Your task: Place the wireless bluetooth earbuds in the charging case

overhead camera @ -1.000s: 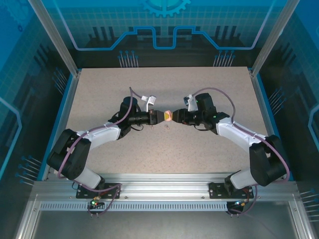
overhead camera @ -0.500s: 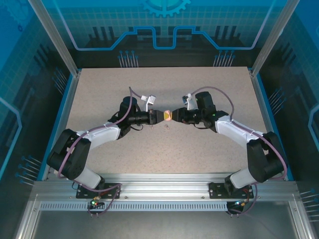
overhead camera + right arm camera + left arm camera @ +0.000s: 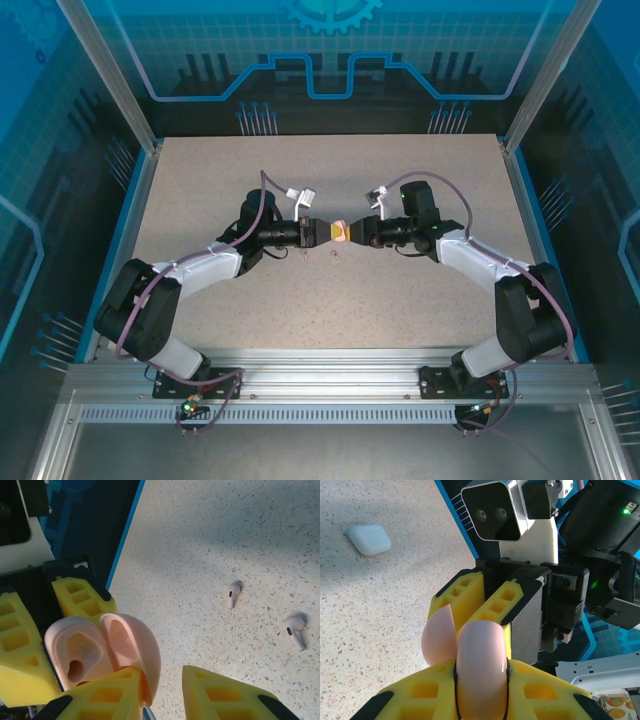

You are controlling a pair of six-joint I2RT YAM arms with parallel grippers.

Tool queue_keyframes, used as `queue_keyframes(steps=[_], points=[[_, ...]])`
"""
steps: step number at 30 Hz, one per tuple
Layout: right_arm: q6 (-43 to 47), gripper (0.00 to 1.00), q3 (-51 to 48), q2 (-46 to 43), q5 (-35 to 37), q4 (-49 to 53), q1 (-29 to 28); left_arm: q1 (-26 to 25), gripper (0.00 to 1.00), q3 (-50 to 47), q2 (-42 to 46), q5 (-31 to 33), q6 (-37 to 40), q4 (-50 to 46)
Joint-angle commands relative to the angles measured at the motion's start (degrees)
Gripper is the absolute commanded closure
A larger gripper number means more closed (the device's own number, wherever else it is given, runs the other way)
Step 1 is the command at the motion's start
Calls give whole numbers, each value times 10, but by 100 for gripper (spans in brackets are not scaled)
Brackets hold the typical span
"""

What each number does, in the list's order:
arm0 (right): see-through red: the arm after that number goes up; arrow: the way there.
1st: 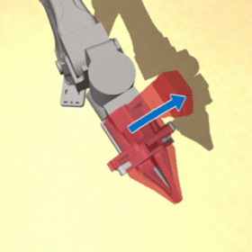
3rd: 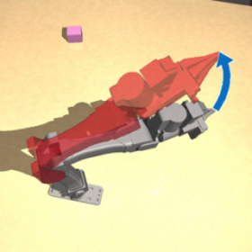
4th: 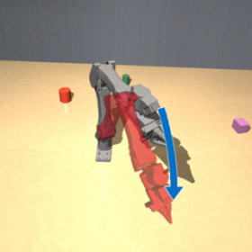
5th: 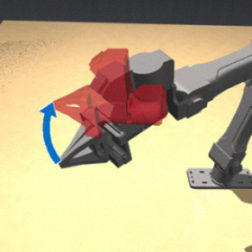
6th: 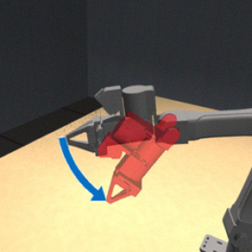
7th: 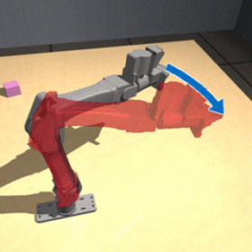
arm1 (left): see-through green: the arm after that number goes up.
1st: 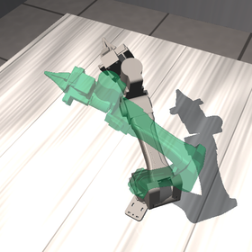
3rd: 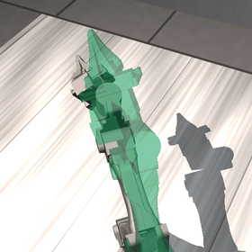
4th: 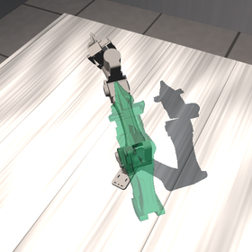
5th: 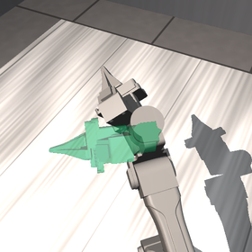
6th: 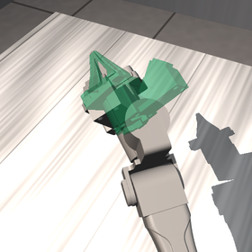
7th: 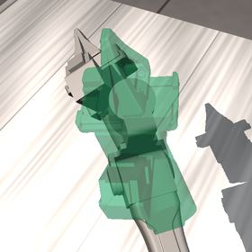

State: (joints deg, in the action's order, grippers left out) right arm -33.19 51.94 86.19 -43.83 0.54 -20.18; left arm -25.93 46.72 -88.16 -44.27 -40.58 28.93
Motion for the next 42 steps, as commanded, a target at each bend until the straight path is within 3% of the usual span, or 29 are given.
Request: queue_keyframes(steps=[1,7,12,15,18,21,23,27,35,42], points=[[20,79,12,15,-3,18,5,-4,100,26,-1,-45,-8,25],[7,80,15,26,10,7,10,-7,100,31,1,-54,-4,15],[3,100,24,31,9,3,10,-11,100,29,-1,-54,1,5],[2,100,30,28,11,8,11,-12,100,30,0,-48,6,-5],[1,100,33,27,21,15,12,-12,77,29,2,-31,12,-21],[3,100,47,29,54,51,12,-11,42,25,12,2,21,-37],[3,100,55,33,80,74,14,-11,25,20,22,30,26,-47],[9,100,66,39,114,104,19,-7,2,18,52,86,39,-86],[38,100,96,38,166,154,21,10,1,33,138,211,92,-232],[52,100,135,54,183,183,20,55,1,40,158,273,109,-273]])
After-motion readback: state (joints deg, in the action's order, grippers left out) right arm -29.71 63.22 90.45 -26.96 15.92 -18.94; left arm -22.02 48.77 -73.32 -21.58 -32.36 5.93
